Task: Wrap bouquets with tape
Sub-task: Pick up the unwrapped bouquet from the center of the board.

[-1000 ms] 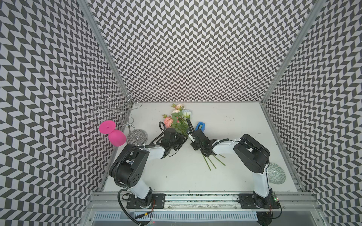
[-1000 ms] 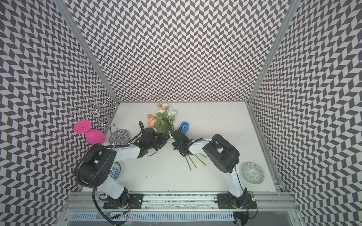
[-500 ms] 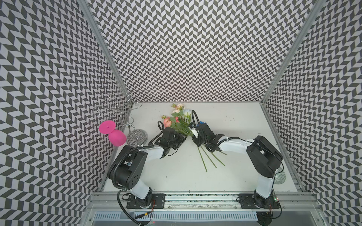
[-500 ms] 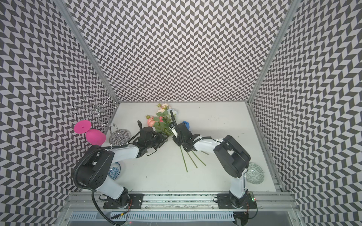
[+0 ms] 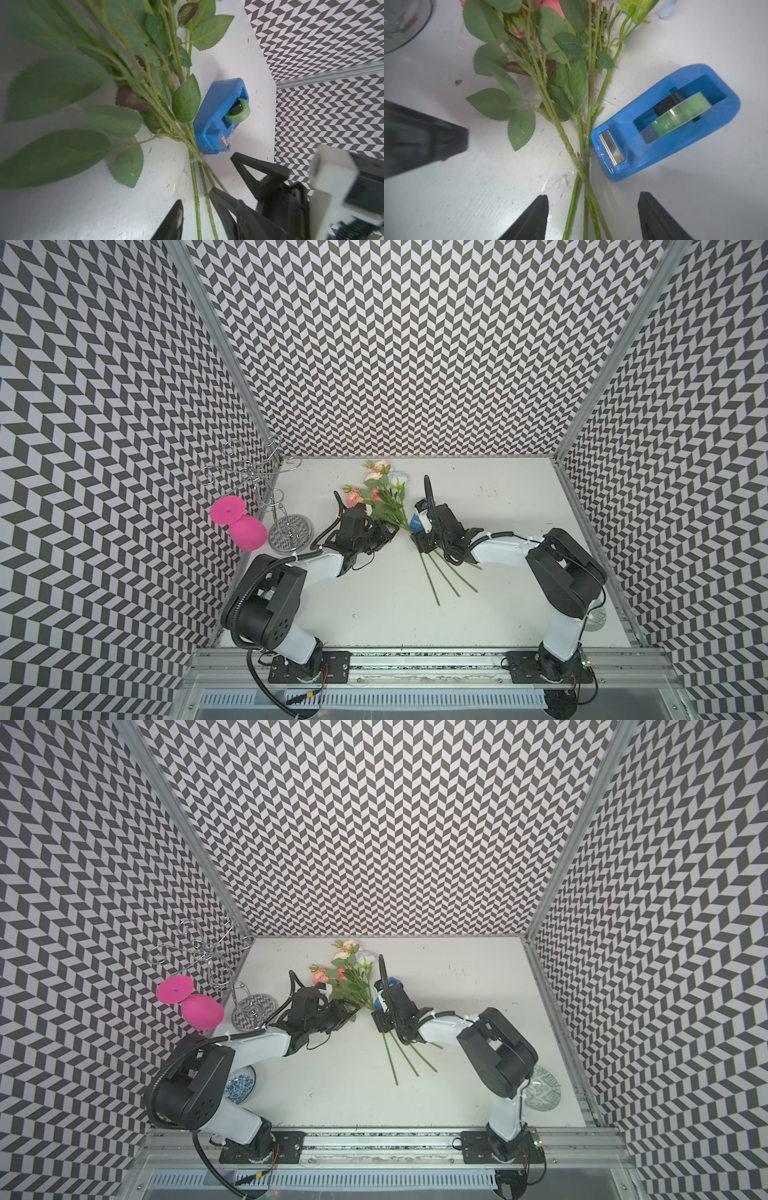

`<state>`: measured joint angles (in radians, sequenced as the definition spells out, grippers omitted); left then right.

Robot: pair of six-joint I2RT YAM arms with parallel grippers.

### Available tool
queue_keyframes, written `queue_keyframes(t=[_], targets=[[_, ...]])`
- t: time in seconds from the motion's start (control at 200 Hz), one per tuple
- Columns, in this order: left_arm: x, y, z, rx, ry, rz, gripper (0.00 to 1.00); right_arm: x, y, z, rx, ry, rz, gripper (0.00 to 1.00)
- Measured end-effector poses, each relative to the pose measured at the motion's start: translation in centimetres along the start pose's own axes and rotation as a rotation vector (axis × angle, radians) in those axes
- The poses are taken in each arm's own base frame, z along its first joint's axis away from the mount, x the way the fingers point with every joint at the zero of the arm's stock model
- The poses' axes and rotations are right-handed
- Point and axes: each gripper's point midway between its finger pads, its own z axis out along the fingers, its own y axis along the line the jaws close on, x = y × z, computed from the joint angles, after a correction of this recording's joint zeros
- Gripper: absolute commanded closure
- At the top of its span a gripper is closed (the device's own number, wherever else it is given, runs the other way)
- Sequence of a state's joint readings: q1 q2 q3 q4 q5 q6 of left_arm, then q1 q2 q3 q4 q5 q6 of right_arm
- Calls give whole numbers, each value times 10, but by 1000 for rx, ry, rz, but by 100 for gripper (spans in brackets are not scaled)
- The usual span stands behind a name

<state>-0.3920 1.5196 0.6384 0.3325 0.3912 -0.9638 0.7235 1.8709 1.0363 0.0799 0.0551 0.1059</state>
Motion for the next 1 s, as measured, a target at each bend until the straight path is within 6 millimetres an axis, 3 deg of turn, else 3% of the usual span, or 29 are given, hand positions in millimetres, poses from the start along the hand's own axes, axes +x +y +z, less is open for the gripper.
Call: queue_keyframes(t=[0.155,0.456,0.726,1.001], targets=[[-3,-10,-8,25,-18,44,56,6,0,12,2,0,13,35],[9,7,-9,-10,7,42,56,11,7,32,30,2,6,44],[11,8,-7,-5,15,41,56,7,7,39,68,-27,6,63],[11,9,-5,-1,22,39,56,4,16,43,31,-57,-16,94]])
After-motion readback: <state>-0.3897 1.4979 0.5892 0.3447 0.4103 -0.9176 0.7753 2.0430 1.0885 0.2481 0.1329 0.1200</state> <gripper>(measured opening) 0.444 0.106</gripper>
